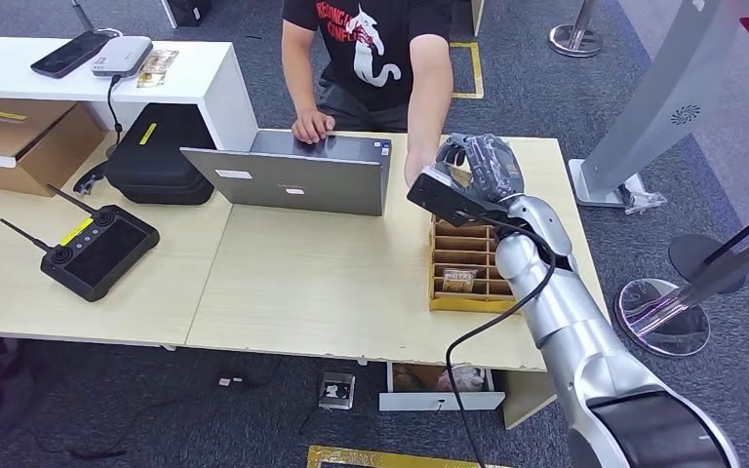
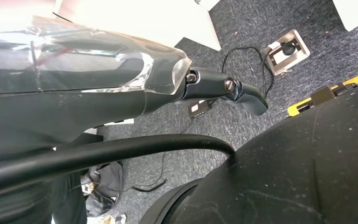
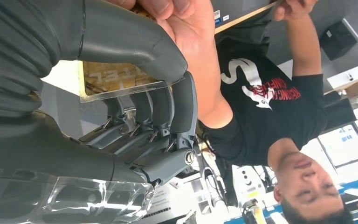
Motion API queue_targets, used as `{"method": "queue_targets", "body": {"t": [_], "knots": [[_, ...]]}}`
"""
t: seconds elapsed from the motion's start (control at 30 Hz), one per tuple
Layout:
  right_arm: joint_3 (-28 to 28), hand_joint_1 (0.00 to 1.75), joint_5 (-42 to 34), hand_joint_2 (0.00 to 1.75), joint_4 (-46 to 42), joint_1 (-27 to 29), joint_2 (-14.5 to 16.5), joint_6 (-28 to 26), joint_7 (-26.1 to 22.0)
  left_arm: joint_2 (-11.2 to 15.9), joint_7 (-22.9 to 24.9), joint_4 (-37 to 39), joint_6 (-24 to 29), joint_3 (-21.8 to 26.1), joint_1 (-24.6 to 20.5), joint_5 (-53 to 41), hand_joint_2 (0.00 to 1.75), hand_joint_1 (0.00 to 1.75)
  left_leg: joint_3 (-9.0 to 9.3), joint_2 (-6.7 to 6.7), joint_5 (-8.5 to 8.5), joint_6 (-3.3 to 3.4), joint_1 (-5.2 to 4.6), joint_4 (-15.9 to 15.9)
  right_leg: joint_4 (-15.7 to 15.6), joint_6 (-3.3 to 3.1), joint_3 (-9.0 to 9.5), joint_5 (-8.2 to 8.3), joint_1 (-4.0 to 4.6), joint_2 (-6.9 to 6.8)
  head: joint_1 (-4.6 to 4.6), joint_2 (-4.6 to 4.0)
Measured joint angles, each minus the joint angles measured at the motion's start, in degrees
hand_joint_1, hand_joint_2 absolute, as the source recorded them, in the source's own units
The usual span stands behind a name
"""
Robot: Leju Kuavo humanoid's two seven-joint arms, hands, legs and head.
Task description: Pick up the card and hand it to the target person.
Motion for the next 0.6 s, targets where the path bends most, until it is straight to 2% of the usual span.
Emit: {"method": "queue_targets", "body": {"t": [0.03,0.1,0.13,0.17,0.4,0.6], "knots": [[0.00,0.93,-0.24,1.75,0.19,0.00,0.00,-0.19,-0.06,0.00,0.03,0.00,0.01,-0.01,0.00,0.00,1.75,0.00,0.00,0.00,0.00,0.00,0.00,0.00,0.00,0.00,0.00,0.00,0.00,0.00,0.00,0.01],[0.00,0.30,-0.66,1.75,0.54,0.05,0.00,-0.45,-0.19,-0.01,0.07,0.00,0.02,-0.04,-0.02,0.00,1.75,0.00,0.01,0.00,0.00,0.00,0.00,0.01,-0.01,0.00,0.00,0.00,0.00,0.00,0.00,0.01],[0.00,0.10,-0.82,1.75,0.68,0.10,-0.01,-0.57,-0.27,-0.01,0.09,0.00,0.02,-0.05,-0.02,0.00,1.75,0.00,0.01,0.00,0.00,0.00,0.00,0.01,-0.01,0.00,0.00,0.00,0.00,0.01,0.00,0.01],[0.00,0.00,-0.98,1.75,0.81,0.17,-0.02,-0.72,-0.35,-0.02,0.10,0.00,0.02,-0.07,-0.03,0.00,1.75,0.00,0.01,0.00,0.00,0.00,0.00,0.01,-0.01,0.00,-0.01,0.00,0.00,0.01,0.00,0.01],[0.00,0.00,-1.84,1.75,1.12,0.81,-0.21,-0.84,-1.18,-0.10,0.01,0.00,0.02,-0.39,-0.13,0.01,1.75,0.00,0.02,0.01,0.00,0.00,0.00,0.01,-0.01,0.00,-0.01,0.00,0.00,0.01,0.00,0.01],[0.00,0.00,-3.75,1.75,-0.32,1.13,-1.14,1.67,-1.30,-0.10,0.04,0.00,0.02,-0.55,-0.17,0.01,1.75,0.00,0.03,0.00,0.00,-0.01,0.00,0.01,-0.01,0.00,-0.01,0.00,0.00,0.01,0.00,-0.01]]}}
